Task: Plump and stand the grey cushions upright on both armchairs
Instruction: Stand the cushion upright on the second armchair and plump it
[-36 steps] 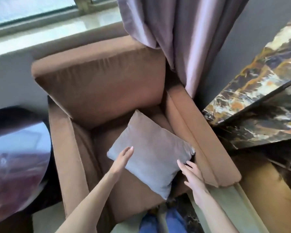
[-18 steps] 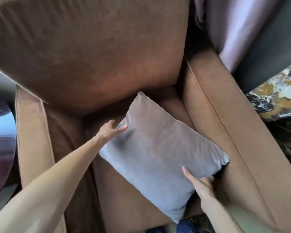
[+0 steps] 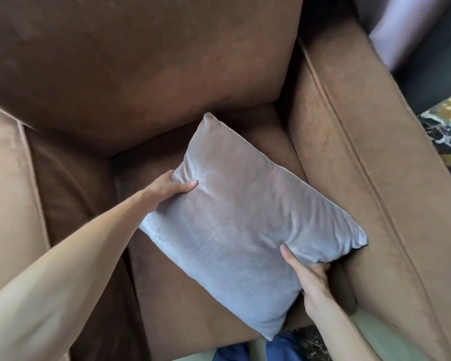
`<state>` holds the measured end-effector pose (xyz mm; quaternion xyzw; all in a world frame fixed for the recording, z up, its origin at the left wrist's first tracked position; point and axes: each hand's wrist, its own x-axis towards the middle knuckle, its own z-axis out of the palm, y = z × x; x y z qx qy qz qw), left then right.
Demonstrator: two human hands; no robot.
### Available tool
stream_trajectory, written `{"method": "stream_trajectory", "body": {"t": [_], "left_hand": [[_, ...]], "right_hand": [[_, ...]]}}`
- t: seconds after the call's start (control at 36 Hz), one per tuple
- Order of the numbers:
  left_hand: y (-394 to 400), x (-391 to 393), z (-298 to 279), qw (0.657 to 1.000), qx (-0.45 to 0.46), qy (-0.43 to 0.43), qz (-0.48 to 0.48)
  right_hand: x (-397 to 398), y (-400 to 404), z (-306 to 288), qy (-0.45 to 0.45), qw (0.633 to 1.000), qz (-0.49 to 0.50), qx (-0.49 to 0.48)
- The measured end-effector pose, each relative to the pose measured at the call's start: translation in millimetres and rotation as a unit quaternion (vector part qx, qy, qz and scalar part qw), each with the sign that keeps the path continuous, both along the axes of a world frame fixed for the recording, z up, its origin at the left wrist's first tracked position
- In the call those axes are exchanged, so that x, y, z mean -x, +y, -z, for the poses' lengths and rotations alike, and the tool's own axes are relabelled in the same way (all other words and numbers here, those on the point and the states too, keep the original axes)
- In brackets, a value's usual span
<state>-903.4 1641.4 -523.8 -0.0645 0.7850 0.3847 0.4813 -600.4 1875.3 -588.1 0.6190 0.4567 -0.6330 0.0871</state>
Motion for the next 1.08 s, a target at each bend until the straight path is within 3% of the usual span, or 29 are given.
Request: {"method": "stream_trajectory", "body": {"t": [0.28, 0.58, 0.83, 1.08], "left_hand": [[-17, -39, -27, 0.990, 0.045, 0.044, -0.126], [-86, -100, -60, 0.957, -0.019, 0.023, -0.288], [-100, -66, -82, 0.919, -0.123, 0.088, -0.364], [-106, -16, -84, 0.902, -0.171, 0.101, -0.383]], "right_hand": [[4, -15, -48, 0.055, 0.997, 0.038, -0.028], [57, 4, -112, 0.140, 0.979, -0.129, -0.075], [154, 7, -156, 0.208, 0.940, -0.224, -0.153], [243, 18, -160, 0.232, 0.925, -0.242, -0.177]]}}
